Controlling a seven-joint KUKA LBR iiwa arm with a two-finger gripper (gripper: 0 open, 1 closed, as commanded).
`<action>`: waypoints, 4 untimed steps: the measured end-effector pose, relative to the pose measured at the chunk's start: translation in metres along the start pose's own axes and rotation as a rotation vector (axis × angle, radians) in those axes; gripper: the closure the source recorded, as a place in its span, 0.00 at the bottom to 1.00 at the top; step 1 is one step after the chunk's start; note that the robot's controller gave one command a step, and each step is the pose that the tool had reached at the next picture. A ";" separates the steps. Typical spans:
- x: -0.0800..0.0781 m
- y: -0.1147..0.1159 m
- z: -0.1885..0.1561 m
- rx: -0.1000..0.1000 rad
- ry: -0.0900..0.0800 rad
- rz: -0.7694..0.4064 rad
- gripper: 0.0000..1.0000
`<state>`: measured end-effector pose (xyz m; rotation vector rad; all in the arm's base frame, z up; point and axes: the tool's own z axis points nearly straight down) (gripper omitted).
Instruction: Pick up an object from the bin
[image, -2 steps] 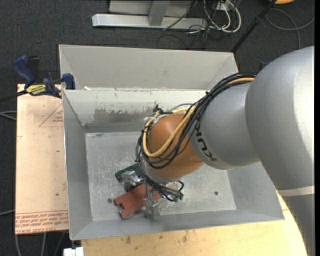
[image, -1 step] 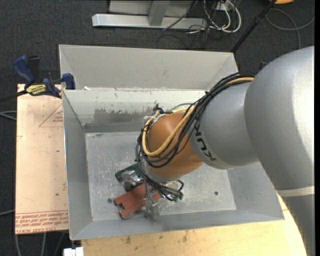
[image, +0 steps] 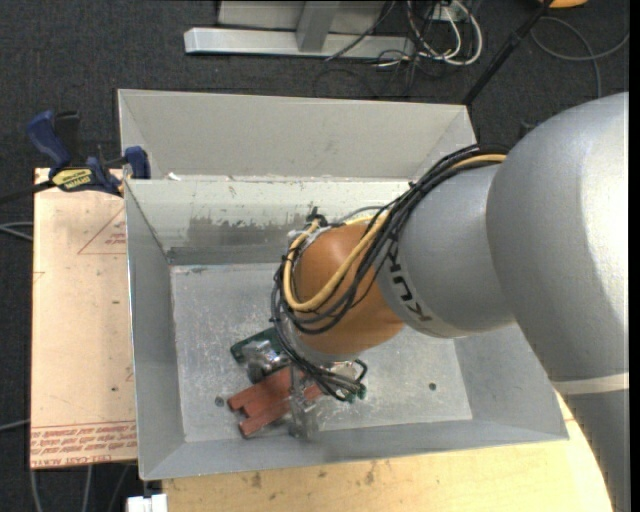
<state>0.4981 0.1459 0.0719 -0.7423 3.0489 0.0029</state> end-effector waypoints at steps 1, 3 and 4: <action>-0.001 0.000 0.000 0.000 0.001 0.003 0.00; -0.002 0.001 -0.023 0.000 0.001 0.005 1.00; -0.002 0.001 -0.027 0.000 0.002 0.008 1.00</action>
Offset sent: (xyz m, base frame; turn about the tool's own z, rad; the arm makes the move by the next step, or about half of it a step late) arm 0.0000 0.0000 0.0000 0.0000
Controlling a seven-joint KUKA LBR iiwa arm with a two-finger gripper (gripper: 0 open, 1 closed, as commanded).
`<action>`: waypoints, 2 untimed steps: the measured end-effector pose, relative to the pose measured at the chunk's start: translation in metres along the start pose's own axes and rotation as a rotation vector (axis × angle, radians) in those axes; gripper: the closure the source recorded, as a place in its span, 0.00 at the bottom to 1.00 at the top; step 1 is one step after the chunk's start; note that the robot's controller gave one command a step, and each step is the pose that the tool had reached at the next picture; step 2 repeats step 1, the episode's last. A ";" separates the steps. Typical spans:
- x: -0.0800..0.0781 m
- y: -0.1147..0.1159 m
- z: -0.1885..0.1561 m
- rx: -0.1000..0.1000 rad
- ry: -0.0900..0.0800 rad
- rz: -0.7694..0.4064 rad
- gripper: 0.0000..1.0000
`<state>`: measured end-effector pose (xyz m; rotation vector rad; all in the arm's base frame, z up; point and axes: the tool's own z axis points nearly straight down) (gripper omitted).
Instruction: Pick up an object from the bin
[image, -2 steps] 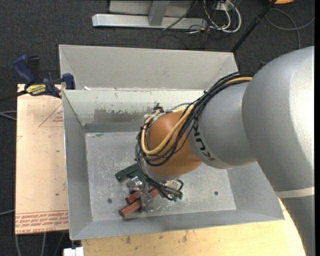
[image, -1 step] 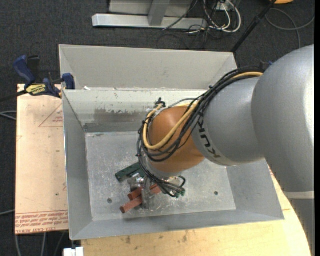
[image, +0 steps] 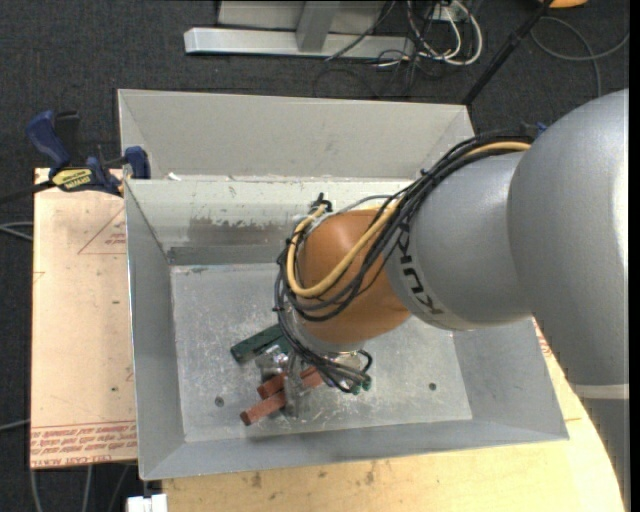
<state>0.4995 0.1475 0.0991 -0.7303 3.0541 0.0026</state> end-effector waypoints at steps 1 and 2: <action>-0.002 0.000 -0.063 0.002 -0.005 0.002 1.00; -0.002 0.000 -0.063 0.002 -0.005 0.002 1.00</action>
Offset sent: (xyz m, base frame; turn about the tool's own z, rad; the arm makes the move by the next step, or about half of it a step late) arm 0.0002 0.0001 0.0601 0.0000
